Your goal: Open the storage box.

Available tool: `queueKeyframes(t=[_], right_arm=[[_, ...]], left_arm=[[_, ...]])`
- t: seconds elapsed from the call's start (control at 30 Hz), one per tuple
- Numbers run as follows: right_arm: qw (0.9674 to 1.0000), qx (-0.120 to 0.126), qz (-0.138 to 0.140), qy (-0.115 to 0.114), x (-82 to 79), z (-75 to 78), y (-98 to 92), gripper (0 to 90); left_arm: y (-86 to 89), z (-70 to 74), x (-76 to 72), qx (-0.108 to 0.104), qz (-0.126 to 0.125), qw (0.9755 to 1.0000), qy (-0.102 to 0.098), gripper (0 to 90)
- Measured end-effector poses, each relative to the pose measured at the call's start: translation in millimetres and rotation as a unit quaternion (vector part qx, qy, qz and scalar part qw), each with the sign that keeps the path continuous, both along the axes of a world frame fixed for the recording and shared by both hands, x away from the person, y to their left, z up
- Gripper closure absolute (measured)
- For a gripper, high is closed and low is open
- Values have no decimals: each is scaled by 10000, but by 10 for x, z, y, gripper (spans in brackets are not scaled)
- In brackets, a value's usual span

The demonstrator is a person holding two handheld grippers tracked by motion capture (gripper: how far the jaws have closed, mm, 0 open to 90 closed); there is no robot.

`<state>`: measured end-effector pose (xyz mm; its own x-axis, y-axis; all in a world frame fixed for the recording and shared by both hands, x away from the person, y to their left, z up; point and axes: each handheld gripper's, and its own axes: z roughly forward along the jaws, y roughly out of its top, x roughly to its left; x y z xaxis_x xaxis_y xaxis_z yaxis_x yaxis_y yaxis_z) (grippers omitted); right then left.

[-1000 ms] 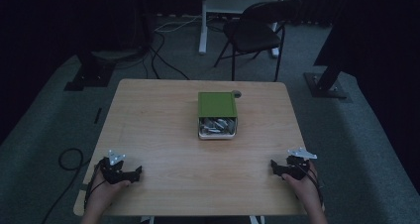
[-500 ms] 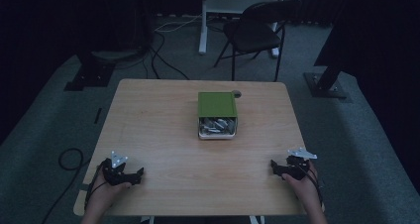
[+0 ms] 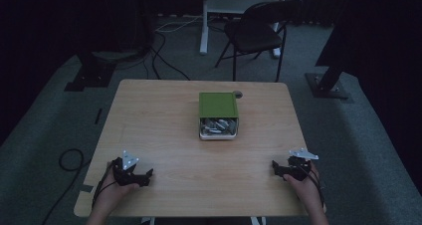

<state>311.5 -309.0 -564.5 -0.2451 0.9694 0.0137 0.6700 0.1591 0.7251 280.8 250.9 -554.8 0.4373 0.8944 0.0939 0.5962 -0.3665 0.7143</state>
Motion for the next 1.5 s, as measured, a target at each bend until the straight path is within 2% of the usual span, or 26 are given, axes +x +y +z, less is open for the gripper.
queueKeyframes(t=[0.6,0.93,1.07,1.23,1.5], right_arm=[[10000,0,0,1,0,0,1,109],[10000,-1,1,-1,0,0,0,109],[10000,-1,1,-1,0,0,0,109],[10000,0,0,0,0,0,0,109],[10000,1,11,-2,0,0,1,110]], left_arm=[[-304,32,72,205,-452,9986,-180,59],[-532,48,114,382,-835,9955,-235,59],[-643,61,133,389,-939,9942,-339,59],[-765,81,156,496,-1103,9917,-433,59],[-942,124,193,468,-1277,9886,-646,59]])
